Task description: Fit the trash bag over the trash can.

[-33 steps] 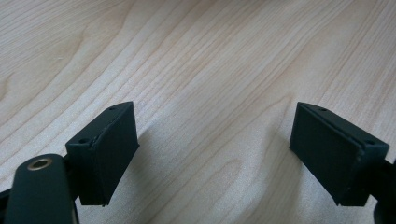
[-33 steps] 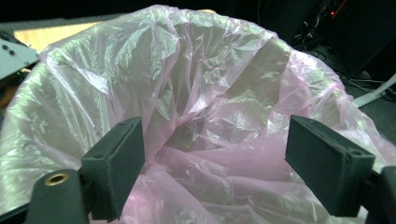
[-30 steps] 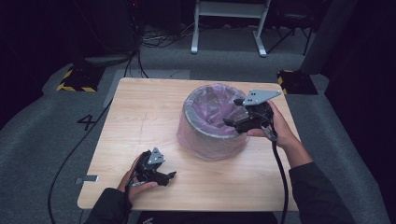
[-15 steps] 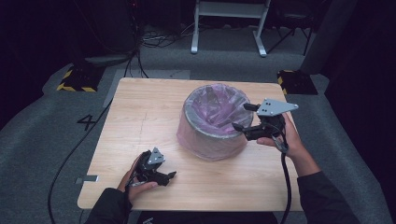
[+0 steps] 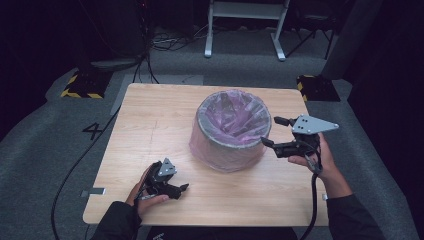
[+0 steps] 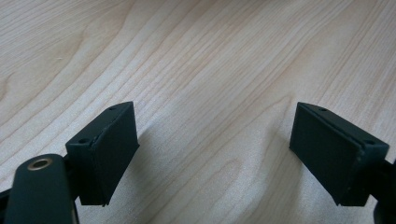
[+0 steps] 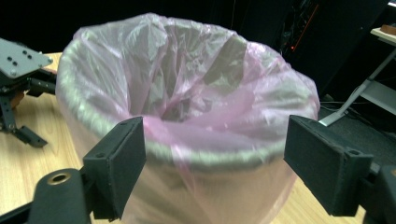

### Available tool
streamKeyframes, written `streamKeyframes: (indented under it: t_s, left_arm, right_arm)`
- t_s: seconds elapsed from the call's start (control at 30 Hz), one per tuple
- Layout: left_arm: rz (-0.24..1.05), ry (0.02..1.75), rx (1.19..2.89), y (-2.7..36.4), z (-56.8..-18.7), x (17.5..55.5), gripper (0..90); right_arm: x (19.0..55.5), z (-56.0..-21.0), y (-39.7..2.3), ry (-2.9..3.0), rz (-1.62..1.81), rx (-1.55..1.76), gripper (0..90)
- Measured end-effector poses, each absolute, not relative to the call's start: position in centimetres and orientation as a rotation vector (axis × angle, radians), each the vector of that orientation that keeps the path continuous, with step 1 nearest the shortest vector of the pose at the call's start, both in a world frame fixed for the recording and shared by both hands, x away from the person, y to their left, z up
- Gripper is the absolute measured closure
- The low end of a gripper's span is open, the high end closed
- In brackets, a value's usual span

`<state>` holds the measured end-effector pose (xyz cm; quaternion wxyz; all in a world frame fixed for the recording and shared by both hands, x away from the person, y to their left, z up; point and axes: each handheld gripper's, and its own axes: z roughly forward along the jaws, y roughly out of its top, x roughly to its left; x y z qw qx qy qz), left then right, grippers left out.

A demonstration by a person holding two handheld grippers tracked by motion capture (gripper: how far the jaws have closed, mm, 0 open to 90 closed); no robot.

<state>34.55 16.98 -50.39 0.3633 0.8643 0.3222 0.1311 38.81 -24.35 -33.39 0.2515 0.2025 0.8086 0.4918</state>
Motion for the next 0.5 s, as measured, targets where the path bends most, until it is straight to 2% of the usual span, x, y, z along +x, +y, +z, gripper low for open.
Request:
streamKeyframes:
  t_s: [0.5]
  left_arm:
    - [0.338, 0.829, 2.225, 17.0, -50.4, 34.6, 14.7]
  right_arm:
    - [37.8, -36.7, -27.5, 2.226, 1.203, 0.613, 19.4]
